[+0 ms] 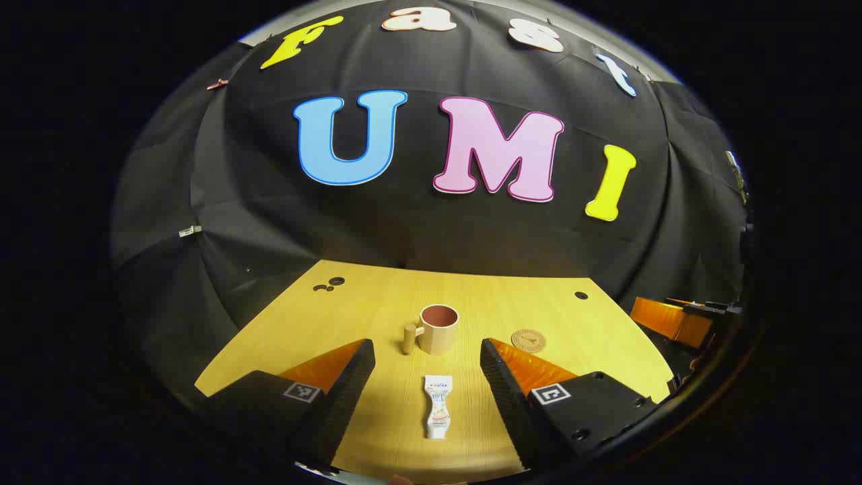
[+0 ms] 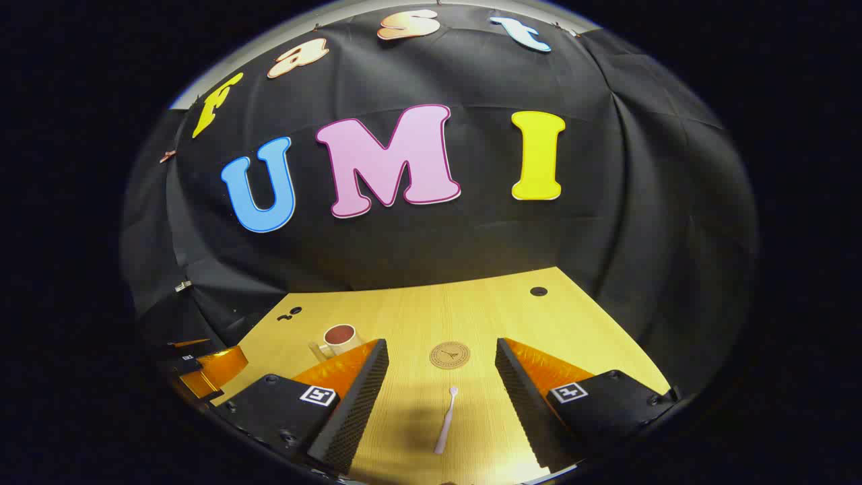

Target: Put the toothbrush and toothpaste on the desktop into the cup, then pick up the cup and place it on the coaster on the desktop.

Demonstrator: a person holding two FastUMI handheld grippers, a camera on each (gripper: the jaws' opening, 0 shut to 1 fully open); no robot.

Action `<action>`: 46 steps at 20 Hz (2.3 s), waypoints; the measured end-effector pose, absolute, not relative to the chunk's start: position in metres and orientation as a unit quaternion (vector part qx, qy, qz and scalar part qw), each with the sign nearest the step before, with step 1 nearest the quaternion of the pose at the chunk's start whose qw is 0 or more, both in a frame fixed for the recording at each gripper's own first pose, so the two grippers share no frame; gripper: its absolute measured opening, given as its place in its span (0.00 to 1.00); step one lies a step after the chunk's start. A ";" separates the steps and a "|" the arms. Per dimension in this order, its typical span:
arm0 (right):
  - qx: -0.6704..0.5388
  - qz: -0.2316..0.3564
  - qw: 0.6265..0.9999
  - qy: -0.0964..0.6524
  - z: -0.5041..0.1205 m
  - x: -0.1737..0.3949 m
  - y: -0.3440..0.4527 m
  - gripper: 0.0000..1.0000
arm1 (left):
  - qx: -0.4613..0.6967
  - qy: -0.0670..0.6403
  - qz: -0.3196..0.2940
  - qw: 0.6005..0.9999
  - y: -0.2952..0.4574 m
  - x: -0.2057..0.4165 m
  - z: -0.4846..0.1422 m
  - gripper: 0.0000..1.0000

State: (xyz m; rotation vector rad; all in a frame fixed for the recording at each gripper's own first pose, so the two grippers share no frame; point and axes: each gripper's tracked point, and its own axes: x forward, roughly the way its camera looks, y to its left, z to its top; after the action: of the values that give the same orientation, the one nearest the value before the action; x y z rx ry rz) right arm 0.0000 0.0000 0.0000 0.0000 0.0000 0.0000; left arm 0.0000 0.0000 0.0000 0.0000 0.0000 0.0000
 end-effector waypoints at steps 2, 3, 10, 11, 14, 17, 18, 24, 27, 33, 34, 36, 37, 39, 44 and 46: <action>0.000 0.003 1.000 -0.005 0.003 0.002 0.002 0.98 | -0.002 -0.005 -0.002 1.000 0.000 -0.001 0.002 0.97; -0.001 0.005 1.000 -0.006 0.003 0.004 0.003 0.98 | -0.001 -0.006 -0.003 1.000 -0.001 0.000 0.003 0.98; -0.013 0.012 1.000 -0.022 0.016 0.013 0.013 0.98 | 0.008 0.006 0.006 1.000 0.006 0.000 -0.006 0.98; -0.015 0.011 1.000 -0.025 0.019 0.014 0.013 0.98 | 0.006 0.004 0.008 1.000 0.008 0.001 -0.004 0.98; -0.019 0.006 0.999 -0.031 0.020 0.014 0.009 0.98 | 0.003 0.004 0.008 1.000 0.009 0.001 -0.005 0.97; -0.018 0.001 0.999 -0.029 0.017 0.013 0.007 0.98 | 0.003 0.007 0.003 1.000 0.007 0.002 -0.004 0.98; -0.016 0.001 0.999 -0.027 0.016 0.014 0.007 0.98 | 0.004 0.005 0.001 1.000 0.006 0.003 -0.003 0.98; -0.021 -0.008 0.999 -0.027 0.016 0.017 0.002 0.98 | 0.002 0.011 -0.017 1.000 0.003 0.011 -0.001 0.98; -0.021 -0.011 0.999 -0.022 0.012 0.018 -0.002 0.98 | -0.026 0.041 -0.034 0.998 0.001 0.022 -0.011 0.98; 0.000 -0.011 1.000 0.011 -0.006 0.026 -0.011 0.98 | -0.017 0.082 -0.035 0.996 0.004 0.049 -0.047 0.97; 0.001 -0.011 1.000 0.014 -0.006 0.028 -0.012 0.98 | -0.010 0.093 -0.037 0.995 0.003 0.054 -0.056 0.97; -0.004 -0.010 1.000 0.020 -0.008 0.032 -0.016 0.98 | -0.006 0.120 -0.042 0.992 -0.003 0.063 -0.076 0.97; -0.007 -0.007 1.000 0.025 -0.009 0.035 -0.019 0.98 | -0.007 0.130 -0.043 0.991 -0.006 0.069 -0.082 0.97; -0.010 0.002 0.999 0.037 -0.014 0.043 -0.021 0.98 | -0.006 0.150 -0.042 0.988 -0.013 0.080 -0.098 0.97; 0.004 0.018 0.998 0.060 -0.017 0.059 -0.025 0.98 | -0.008 0.194 -0.030 0.980 -0.022 0.106 -0.142 0.97; -0.002 0.023 0.997 0.067 -0.021 0.063 -0.026 0.98 | -0.005 0.213 -0.017 0.977 -0.018 0.114 -0.161 0.97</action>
State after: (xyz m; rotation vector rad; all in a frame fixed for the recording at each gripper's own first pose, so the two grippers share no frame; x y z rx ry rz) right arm 0.0633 -0.0264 -0.0205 -0.0037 0.1346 0.0469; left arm 0.1140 -0.0181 -0.1612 -0.0094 0.4295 -0.0349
